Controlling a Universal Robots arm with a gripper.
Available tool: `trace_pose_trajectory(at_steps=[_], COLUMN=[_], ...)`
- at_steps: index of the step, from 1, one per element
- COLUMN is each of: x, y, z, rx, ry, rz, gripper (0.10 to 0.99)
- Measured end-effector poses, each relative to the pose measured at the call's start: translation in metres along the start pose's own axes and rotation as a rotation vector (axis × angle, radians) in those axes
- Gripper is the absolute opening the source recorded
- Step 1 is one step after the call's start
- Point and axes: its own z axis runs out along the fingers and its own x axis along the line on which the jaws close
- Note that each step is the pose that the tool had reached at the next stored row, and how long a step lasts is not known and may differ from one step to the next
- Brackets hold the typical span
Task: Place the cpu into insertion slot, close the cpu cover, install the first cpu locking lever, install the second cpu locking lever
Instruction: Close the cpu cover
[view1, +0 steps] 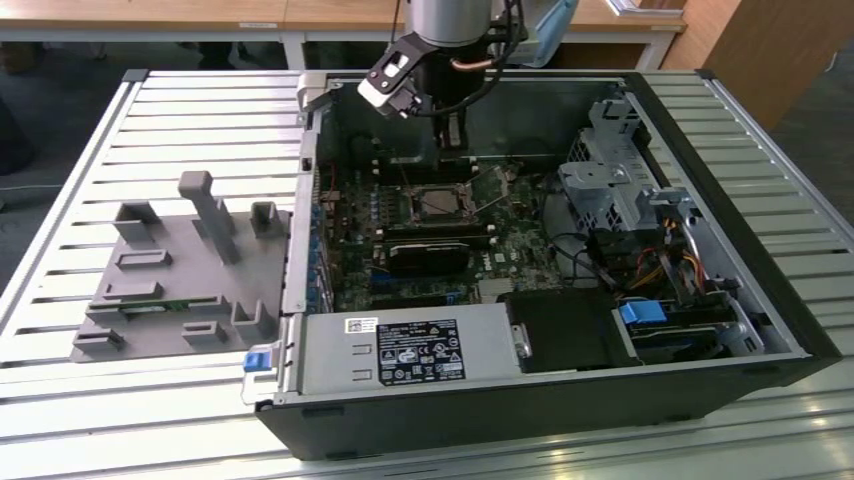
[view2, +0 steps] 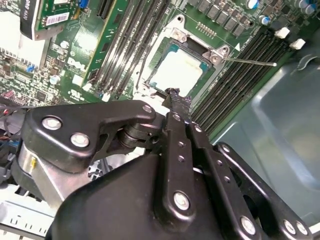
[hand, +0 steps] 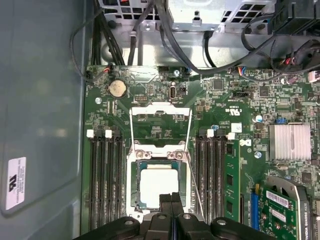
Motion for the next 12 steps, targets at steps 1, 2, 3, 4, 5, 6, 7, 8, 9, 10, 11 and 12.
trace_pose_trajectory(at_steps=[1, 2, 3, 4, 5, 6, 7, 8, 9, 10, 11, 12], x=[-0.0002, -0.0002, -0.0002, -0.0001, -0.0001, 0.0, 0.0, 0.0002, 0.0004, 0.0005, 0.0007, 0.0009], y=[0.0014, 0.0045, 0.0087, 0.0129, 0.0174, 0.0215, 0.0254, 0.0293, 0.0324, 0.0343, 0.0357, 0.0368], z=[0.0001, 0.0004, 0.0006, 0.001, 0.0015, 0.002, 0.0027, 0.0034, 0.0041, 0.0048, 0.0055, 0.006], rx=[0.0, 0.001, 0.003, 0.004, 0.005, 0.006, 0.007, 0.008, 0.009, 0.01, 0.01, 0.011], ry=[0.0, 0.0, 0.0, -0.0001, -0.0001, -0.0001, 0.0, 0.0, 0.0, -0.0002, -0.0003, -0.0003], rz=[0.0, 0.0, 0.0, 0.0, 0.0, 0.0, 0.0, 0.0, 0.0, -0.001, -0.001, -0.002], gripper=[0.106, 0.106, 0.106, 0.106, 0.106, 0.106, 0.106, 0.106, 0.106, 0.106, 0.106, 0.106])
